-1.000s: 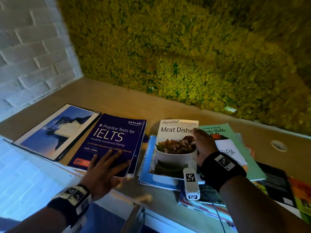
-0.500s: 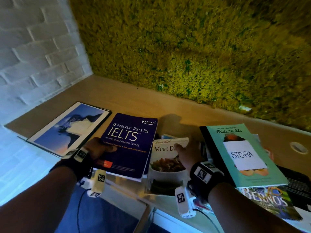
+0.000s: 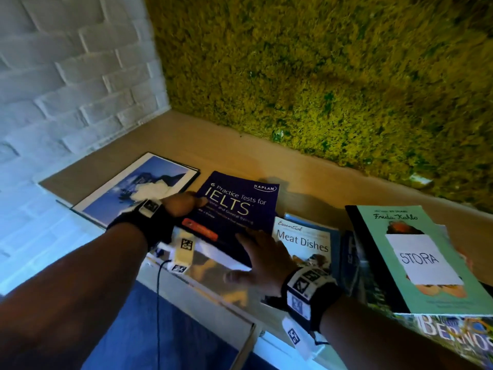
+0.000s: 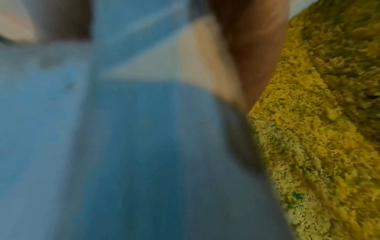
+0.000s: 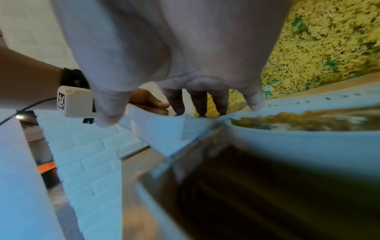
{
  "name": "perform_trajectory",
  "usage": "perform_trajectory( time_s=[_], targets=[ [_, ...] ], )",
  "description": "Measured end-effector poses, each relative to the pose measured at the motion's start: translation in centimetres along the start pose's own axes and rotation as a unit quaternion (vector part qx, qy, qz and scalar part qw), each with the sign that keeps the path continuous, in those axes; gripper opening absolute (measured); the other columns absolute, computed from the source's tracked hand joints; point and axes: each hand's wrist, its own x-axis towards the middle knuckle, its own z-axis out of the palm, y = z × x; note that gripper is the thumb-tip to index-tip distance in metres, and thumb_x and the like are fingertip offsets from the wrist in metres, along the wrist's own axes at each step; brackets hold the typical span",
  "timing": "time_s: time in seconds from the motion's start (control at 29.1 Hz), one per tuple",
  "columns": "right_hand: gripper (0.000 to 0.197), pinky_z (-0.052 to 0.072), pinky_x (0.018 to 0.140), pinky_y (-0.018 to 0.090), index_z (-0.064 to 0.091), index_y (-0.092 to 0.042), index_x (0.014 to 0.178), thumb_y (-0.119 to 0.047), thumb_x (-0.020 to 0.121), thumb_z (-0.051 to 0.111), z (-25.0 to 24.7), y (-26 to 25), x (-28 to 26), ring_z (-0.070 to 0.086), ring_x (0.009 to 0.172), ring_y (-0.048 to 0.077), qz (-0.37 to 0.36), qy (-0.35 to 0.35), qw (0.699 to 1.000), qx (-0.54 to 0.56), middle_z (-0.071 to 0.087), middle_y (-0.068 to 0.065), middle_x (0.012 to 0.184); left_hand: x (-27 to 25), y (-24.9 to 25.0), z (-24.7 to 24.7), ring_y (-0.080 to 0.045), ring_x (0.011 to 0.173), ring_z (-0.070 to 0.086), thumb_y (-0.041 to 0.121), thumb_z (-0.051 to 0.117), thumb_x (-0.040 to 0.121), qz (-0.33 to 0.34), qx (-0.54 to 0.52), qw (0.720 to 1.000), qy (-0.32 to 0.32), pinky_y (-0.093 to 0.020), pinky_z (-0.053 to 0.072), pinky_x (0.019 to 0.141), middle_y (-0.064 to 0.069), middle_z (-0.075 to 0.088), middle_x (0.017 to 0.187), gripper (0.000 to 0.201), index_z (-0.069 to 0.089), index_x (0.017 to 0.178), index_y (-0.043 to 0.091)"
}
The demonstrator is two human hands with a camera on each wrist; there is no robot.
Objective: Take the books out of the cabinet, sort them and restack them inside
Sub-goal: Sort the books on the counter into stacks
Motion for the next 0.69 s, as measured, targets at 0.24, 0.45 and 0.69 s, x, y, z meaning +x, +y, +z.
perform_trajectory(
  time_s=[0.24,0.45,0.69],
  targets=[
    [0.069,0.031,0.120,0.043,0.025,-0.031,0.156,-0.055,0.097,0.051,-2.6,-1.0,0.8,0.026,0.151,0.023,-0.026,0.019,0.999,0.008,0.020,-0.005,0.166,5.0,-1.6,-4.4,-0.043,0.107,0.066,0.030,0.089,0.070,-0.042,-0.055,0.996,-0.048,-0.062,0.047,0.104,-0.028,0.068,0.119,0.077,0.058,0.132,-0.003],
    [0.065,0.025,0.121,0.051,0.035,-0.033,0.151,-0.054,0.093,0.056,-0.3,-1.7,0.8,0.018,0.152,0.024,-0.060,0.000,0.996,-0.061,0.021,-0.001,0.164,0.5,-1.0,-1.6,-0.026,0.096,0.065,0.009,0.052,0.102,0.028,0.112,0.993,-0.008,-0.036,0.051,0.086,-0.011,0.069,0.118,0.022,0.053,0.123,0.018],
    [0.068,0.043,0.111,0.050,0.048,-0.028,0.135,-0.051,0.074,0.064,-0.6,-1.7,4.1,0.048,0.131,0.027,0.164,0.180,0.912,0.329,0.048,0.006,0.140,3.0,-5.2,-2.5,-0.034,0.107,0.066,0.064,0.059,0.072,0.055,0.188,0.979,0.050,-0.046,0.053,0.096,-0.015,0.067,0.124,0.076,0.056,0.134,0.020]
  ],
)
